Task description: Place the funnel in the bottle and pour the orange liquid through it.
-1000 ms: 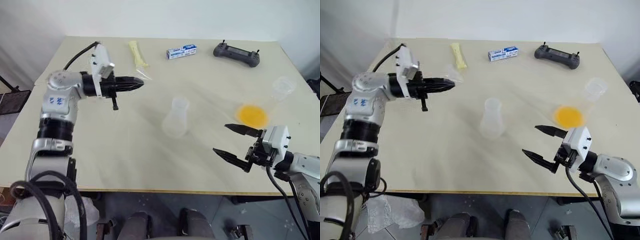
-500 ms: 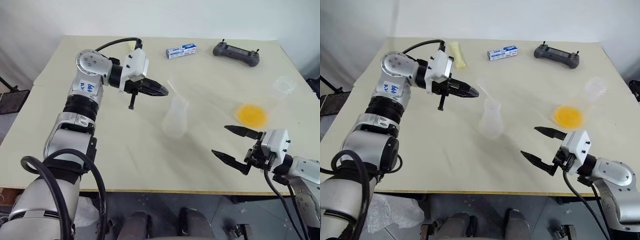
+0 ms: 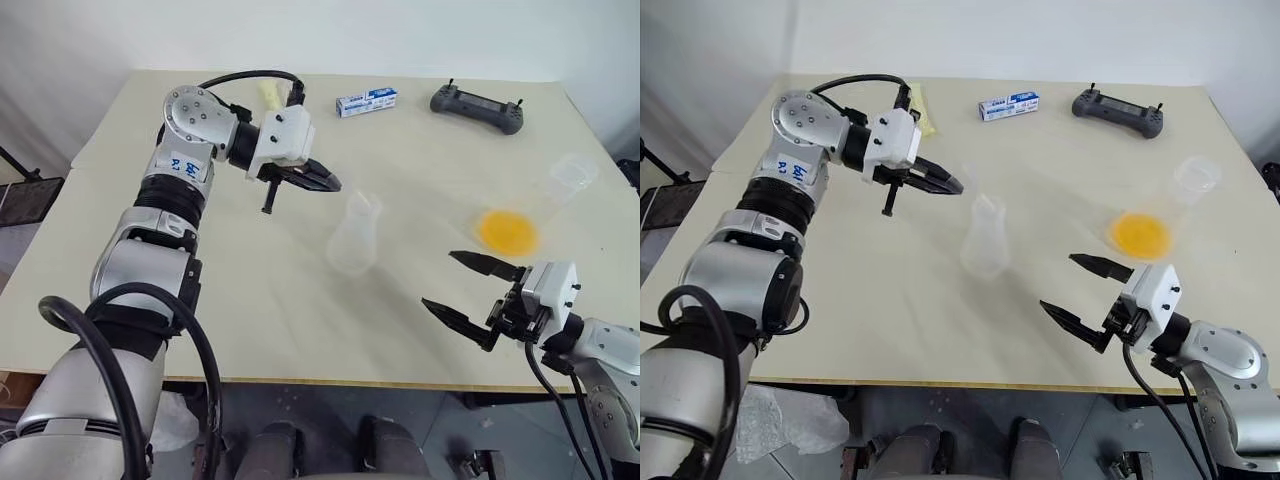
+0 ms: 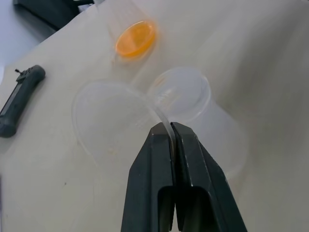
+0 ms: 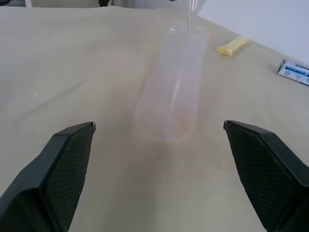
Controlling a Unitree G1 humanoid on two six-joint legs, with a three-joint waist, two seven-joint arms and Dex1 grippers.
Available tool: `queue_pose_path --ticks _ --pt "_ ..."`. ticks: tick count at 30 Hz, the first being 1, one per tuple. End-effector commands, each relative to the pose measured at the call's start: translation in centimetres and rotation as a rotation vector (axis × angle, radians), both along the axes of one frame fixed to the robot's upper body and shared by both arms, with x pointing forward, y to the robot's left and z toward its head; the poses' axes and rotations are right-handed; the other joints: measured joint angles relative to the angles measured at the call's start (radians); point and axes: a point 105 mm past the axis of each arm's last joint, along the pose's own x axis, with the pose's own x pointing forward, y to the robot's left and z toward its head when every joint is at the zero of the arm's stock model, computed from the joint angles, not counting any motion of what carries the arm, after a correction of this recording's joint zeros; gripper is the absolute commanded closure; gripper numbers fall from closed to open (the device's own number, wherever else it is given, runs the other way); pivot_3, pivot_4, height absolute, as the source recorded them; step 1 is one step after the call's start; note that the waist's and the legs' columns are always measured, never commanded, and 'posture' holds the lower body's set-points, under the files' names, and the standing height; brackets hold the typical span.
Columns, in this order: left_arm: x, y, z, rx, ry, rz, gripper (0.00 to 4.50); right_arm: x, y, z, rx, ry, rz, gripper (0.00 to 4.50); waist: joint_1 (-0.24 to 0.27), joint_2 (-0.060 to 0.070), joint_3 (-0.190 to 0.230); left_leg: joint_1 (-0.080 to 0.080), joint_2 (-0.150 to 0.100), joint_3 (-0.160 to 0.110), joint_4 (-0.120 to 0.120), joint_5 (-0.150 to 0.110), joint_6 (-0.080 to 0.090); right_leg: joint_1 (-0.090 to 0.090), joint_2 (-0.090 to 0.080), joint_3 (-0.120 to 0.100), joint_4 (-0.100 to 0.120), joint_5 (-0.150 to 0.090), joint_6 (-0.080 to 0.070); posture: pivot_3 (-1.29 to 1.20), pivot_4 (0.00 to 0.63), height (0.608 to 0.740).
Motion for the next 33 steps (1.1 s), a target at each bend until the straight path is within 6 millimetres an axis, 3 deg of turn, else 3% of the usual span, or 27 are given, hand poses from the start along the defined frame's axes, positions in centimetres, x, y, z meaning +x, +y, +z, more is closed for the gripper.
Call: queue_pose_path --ticks 1,6,20,26,31,33 --pt "-0.5 -0.8 1.6 0.023 -0.077 -0.044 4.48 -0.3 0.2 0.9 0.004 -0.052 0.006 0.00 -0.001 0.000 0.000 0.000 0.000 0.000 0.000 0.000 0.000 0.000 0.000 0.000 0.000 0.000 0.000 0.00 0.150 0.740" --pt "-0.7 -1.0 1.5 0.097 -0.126 -0.072 4.48 -0.1 0.3 0.9 0.005 -0.055 0.004 0.00 0.000 0.000 0.000 0.000 0.000 0.000 0.000 0.000 0.000 0.000 0.000 0.000 0.000 0.000 0.000 0.00 0.150 0.740" --pt "-1.2 -2.4 2.7 0.105 -0.210 -0.127 0.07 -0.1 0.1 0.8 -0.005 -0.053 -0.007 0.00 0.000 0.000 0.000 0.000 0.000 0.000 0.000 0.000 0.000 0.000 0.000 0.000 0.000 0.000 0.000 0.00 0.150 0.740" --pt "-1.1 -1.6 3.8 0.004 -0.155 -0.096 0.03 -0.5 -0.4 0.9 -0.008 -0.054 -0.047 0.00 -0.001 0.000 0.000 0.000 0.000 0.000 0.000 0.000 0.000 0.000 0.000 0.000 0.000 0.000 0.000 0.00 0.150 0.740" --pt "-0.4 1.3 4.2 -0.226 0.058 0.013 0.03 -1.8 -1.8 0.7 0.040 -0.036 -0.196 0.00 -0.003 0.000 0.000 0.000 0.000 -0.001 0.000 0.000 0.000 0.000 0.000 0.000 0.001 0.000 0.000 0.00 0.150 0.740" --pt "0.1 3.1 3.4 -0.304 0.126 0.080 0.03 -2.4 -2.3 0.5 0.051 -0.027 -0.263 0.00 -0.004 0.001 0.000 0.001 0.000 -0.003 0.000 0.000 0.000 0.000 0.000 0.000 0.002 0.000 0.000 0.00 0.150 0.740"
